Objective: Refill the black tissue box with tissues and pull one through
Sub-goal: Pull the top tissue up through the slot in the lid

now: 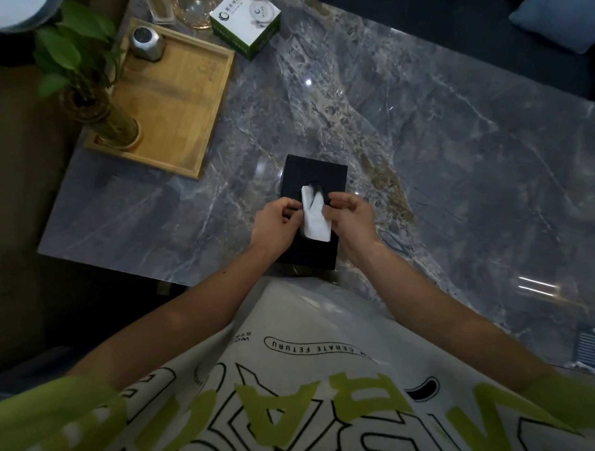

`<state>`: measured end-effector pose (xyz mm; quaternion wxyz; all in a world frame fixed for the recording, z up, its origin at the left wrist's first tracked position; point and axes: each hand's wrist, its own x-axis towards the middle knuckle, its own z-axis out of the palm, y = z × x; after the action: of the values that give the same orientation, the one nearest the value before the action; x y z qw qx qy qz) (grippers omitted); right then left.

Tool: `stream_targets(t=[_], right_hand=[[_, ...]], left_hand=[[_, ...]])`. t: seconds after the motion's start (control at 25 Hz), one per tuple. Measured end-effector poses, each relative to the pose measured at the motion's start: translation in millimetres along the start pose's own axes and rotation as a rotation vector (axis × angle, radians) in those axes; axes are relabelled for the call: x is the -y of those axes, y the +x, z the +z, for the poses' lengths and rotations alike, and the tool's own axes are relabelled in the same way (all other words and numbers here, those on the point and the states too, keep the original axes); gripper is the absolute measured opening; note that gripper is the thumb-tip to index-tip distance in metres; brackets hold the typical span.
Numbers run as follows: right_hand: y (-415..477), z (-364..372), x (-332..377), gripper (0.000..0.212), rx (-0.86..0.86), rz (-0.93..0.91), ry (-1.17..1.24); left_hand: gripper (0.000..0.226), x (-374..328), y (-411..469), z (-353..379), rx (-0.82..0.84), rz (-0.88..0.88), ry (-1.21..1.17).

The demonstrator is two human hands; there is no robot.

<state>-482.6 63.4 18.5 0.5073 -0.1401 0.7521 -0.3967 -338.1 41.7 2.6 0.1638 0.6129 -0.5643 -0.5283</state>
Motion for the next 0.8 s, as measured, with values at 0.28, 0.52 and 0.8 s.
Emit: stream_targets(t=[0.28,0.52,0.8], right_hand=[[-7.8,0.4,2.5,0.042,0.054,-0.157,-0.031],[-12.1,-2.9,-0.4,0.046,0.116,-0.214,-0.047],[-10.9,-5.8,-0.4,0.024,-0.031,-0.015,0.008]], left_hand=[[0.034,-3.4,-7.4,0.7,-0.013,0.017,-0.079],[0.028,-5.1,-2.5,1.8,0.017,-0.011,-0.026],[0.012,0.0,2.5,4.3,-0.012,-0.032,-0.068]])
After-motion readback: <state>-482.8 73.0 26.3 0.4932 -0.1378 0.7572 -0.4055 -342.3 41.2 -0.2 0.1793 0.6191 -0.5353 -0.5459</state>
